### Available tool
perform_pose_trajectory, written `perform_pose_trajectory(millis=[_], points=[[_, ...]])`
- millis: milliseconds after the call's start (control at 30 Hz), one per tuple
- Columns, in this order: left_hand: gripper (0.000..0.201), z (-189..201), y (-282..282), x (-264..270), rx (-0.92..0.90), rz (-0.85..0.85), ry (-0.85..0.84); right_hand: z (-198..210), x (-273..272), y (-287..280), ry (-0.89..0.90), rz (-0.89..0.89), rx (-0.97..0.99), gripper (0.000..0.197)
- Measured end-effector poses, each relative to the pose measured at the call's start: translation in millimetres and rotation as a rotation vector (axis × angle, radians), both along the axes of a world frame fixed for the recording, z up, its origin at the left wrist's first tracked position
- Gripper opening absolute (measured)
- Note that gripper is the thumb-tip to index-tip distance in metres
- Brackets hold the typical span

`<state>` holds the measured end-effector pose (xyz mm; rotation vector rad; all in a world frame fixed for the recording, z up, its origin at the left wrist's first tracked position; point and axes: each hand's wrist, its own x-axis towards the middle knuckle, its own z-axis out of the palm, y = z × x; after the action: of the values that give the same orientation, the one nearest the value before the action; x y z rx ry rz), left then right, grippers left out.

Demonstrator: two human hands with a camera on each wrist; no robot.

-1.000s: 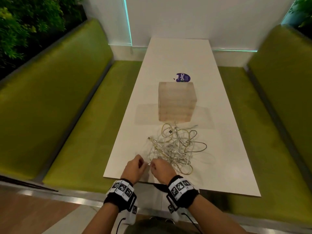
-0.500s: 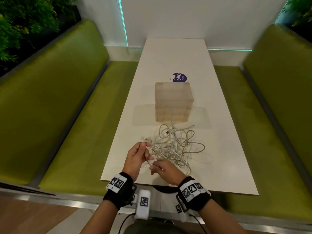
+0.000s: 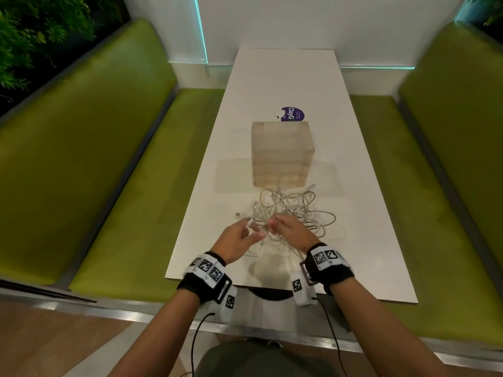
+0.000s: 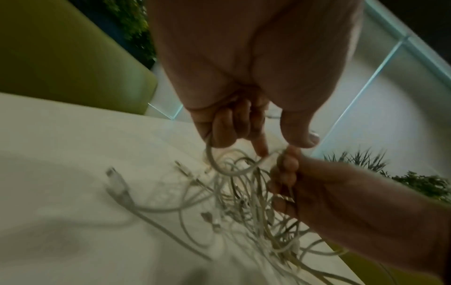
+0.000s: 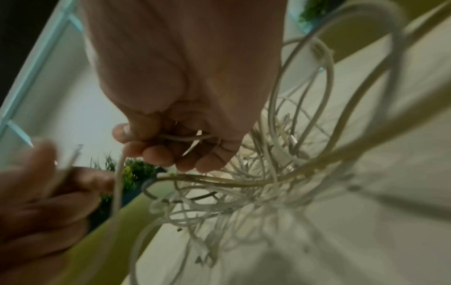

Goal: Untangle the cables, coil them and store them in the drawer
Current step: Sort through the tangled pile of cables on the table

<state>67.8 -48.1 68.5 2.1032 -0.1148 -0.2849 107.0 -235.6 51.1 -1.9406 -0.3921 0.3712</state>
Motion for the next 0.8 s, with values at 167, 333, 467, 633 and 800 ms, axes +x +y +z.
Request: perform_pose_trajectory(millis=[167, 333, 467, 633, 800], points=[[0.014, -2.5, -24.0, 15.7, -0.096, 0.035, -0.094, -2.2, -6.4, 1.0, 0.103, -0.095, 0.196, 0.031], [0.019, 0.7, -34.1, 20.0, -0.351, 0.223, -0.08, 2.9, -6.6, -4.2, 0.1, -0.104, 0.25, 0.028], [0.035, 25.6, -36.1, 27.3, -1.05, 0.339, 0.164, -2.0, -0.8, -13.1, 0.084, -0.095, 0.141, 0.029], [0.037, 35.7, -27.2, 35.1, -1.046, 0.429, 0.159, 14.5, 7.8, -22.2, 0.087, -0.019, 0.031, 0.013], [0.02, 24.4, -22.4, 39.6, -0.175, 0.105, -0.095, 19.7, 15.7, -23.4, -0.17, 0.044, -0.315, 0.014]])
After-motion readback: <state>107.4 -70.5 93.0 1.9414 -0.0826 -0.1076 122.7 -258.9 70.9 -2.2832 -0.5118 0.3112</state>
